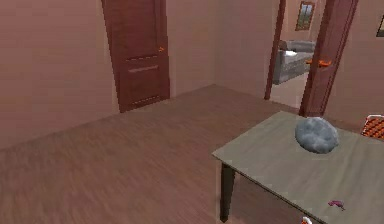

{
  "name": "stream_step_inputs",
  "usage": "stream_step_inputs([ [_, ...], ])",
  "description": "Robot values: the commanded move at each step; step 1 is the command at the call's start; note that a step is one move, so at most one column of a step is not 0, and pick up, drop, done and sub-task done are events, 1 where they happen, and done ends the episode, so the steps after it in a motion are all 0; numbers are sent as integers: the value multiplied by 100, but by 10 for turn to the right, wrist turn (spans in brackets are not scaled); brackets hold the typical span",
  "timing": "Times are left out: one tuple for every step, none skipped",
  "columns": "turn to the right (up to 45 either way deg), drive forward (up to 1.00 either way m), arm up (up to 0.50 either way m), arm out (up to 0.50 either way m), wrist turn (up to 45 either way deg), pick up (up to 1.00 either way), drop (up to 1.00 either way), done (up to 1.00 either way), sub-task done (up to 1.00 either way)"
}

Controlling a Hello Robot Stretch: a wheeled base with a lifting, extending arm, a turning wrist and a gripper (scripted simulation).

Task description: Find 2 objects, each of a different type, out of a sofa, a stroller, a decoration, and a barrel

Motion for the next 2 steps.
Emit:
stream_step_inputs([
  [-60,0,0,0,0,0,0,0,0],
  [0,100,0,0,0,0,0,0,0],
])
